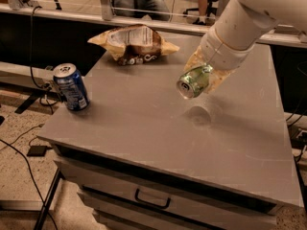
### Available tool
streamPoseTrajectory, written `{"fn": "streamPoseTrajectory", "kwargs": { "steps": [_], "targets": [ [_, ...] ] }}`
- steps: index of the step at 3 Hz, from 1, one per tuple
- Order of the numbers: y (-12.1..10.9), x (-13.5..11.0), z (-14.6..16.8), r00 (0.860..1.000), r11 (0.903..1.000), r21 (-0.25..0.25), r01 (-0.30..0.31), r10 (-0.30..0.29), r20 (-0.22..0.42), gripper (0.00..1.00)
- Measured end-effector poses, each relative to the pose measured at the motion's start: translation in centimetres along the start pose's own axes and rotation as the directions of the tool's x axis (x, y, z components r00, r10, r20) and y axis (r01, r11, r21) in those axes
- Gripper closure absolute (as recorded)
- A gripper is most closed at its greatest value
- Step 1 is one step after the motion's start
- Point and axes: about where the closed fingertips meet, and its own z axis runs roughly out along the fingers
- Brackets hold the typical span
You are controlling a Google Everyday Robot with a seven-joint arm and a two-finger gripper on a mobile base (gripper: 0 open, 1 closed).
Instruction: Move green can near brown chip bag
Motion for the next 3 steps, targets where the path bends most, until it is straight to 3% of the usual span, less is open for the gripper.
{"fn": "streamPoseTrajectory", "kwargs": {
  "steps": [2,3],
  "targets": [
    [-4.9,1.2,2.2,1.0,0.9903,0.139,-0.003,0.004,-0.01,1.0],
    [-7.4,1.2,4.1,1.0,0.986,0.166,-0.002,0.001,0.003,0.86]
  ]
}}
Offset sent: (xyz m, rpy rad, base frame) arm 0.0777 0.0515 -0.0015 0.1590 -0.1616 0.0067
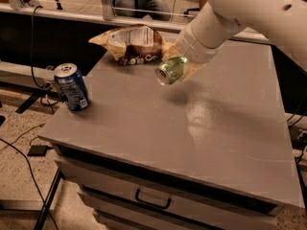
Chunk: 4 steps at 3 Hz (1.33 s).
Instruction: Move green can near brown chip bag
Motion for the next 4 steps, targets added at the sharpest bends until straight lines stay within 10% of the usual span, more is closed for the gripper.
{"fn": "streamPoseTrajectory", "kwargs": {
  "steps": [3,4],
  "targets": [
    [-2.9,-0.1,4.4,1.0,0.9998,0.008,-0.019,0.019,0.014,0.09],
    [-2.9,-0.2,4.5,1.0,0.9998,0.006,-0.018,0.017,0.017,0.0]
  ]
}}
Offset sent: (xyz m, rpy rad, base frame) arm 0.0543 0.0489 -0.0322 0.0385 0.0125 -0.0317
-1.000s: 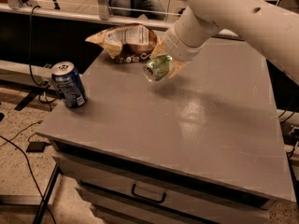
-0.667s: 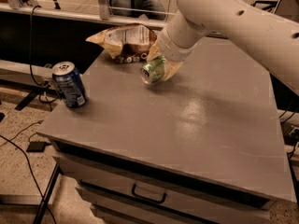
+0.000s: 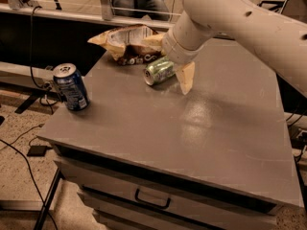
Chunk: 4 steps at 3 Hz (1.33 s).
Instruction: Move green can near brown chip bag
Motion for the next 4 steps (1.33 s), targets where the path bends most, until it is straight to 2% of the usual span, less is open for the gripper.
{"fn": "streamPoseTrajectory", "kwargs": {
  "steps": [1,2,3,4],
  "targets": [
    [-0.1,0.2,-0.2,1.0,1.0,-0.007,0.0,0.0,0.007,0.0],
    [-0.5,1.3,0.0,1.0,0.9988,-0.044,-0.021,0.021,0.017,0.0],
    [-1.2,4.8,-2.7,0.995,0.9927,-0.069,-0.099,0.099,-0.003,0.0],
    [-1.1,7.6,-5.6,0.977,0.9772,-0.023,-0.211,0.211,-0.01,0.0]
  ]
}}
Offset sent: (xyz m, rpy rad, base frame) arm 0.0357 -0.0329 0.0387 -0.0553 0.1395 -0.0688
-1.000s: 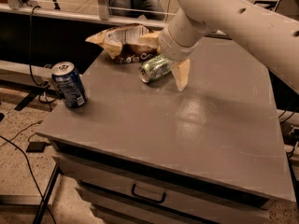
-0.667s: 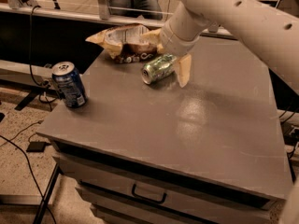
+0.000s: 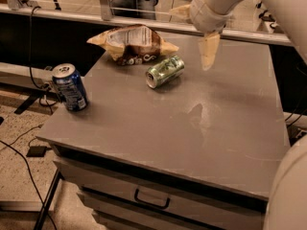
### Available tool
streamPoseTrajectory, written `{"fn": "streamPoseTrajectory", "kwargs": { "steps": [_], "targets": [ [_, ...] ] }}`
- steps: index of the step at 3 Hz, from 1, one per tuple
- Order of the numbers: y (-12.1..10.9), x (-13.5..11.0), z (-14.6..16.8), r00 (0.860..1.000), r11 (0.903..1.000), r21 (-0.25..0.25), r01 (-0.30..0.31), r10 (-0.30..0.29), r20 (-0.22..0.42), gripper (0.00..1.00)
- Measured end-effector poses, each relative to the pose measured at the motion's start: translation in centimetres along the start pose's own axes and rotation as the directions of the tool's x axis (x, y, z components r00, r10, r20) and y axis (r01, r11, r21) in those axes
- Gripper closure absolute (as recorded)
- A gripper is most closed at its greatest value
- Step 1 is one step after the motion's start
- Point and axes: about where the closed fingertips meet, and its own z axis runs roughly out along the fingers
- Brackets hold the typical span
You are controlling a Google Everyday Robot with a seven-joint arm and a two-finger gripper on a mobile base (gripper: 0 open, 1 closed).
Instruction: Move green can near brown chip bag
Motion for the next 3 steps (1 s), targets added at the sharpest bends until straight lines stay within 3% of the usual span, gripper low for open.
{"fn": "streamPoseTrajectory", "kwargs": {
  "steps": [1,2,3],
  "targets": [
    [0.9,2.5,-2.3,0.988,0.9844,0.092,-0.15,0.146,0.055,0.0],
    [2.0,3.9,-3.3,0.98,0.9732,0.121,-0.195,0.189,0.065,0.0],
    [1.8,3.7,-3.1,0.981,0.9747,0.117,-0.19,0.183,0.066,0.0]
  ]
}}
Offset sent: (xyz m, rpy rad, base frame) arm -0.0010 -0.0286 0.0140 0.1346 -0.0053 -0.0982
